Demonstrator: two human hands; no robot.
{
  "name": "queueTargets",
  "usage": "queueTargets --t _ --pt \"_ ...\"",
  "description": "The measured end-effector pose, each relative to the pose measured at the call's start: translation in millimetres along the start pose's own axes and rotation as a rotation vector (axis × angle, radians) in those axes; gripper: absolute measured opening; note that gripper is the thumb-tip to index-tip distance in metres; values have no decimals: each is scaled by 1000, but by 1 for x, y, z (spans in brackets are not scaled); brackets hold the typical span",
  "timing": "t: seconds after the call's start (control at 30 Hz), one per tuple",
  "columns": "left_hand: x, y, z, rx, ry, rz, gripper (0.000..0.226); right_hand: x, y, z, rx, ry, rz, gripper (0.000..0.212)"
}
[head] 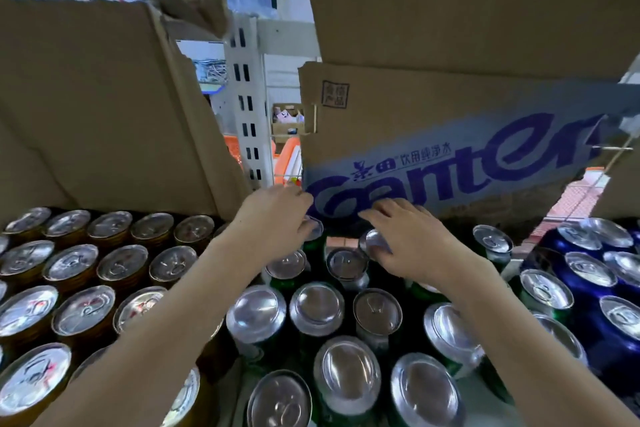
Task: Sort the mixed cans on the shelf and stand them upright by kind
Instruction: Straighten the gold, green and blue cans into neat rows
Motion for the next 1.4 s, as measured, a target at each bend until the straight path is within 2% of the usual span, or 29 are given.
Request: queueTargets --t 0.17,0.23,0.3,0.43,0.57,0.7,0.87,1.03,1.17,1.3,1.4 --pt "-22 -28 -19 23 64 325 61 9 -14 -12 -145 -1 193 73" --pt "-26 -33 -22 72 85 426 66 10 -18 -12 -128 -3 215 81" --pt "-29 -36 -21 129 120 461 66 7 -22 -10 -72 -3 199 88" --pt "-32 -36 -15 202 134 374 46 -2 -27 -5 18 -33 139 83" --pt "-27 -17 -3 350 193 285 61 -3 -23 -7 -52 -33 104 70" --pt "-20 21 10 488 235 118 73 -2 -17 -6 -68 -34 37 72" --pt "-4 40 15 635 226 -95 73 8 12 -3 -223 -150 -209 69" --pt "10 37 11 820 247 -263 66 28 24 8 -564 -224 -551 64" --pt "17 38 14 883 265 -272 71 41 11 18 -784 -114 -636 64" --pt "26 37 22 872 256 -259 70 46 -1 32 -792 -27 -604 57" --pt "34 35 25 853 252 -254 69 49 -3 33 -807 -68 -598 57"
Point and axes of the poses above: each hand's wrist, its own x-axis away from the middle knuckle, its own y-axis out of the back of the hand, z = x × y, the point moved 1 cm from there along -x, towards the middle knuckle, and after that the axes turned 4 degrees about y, right-handed, at the moved point
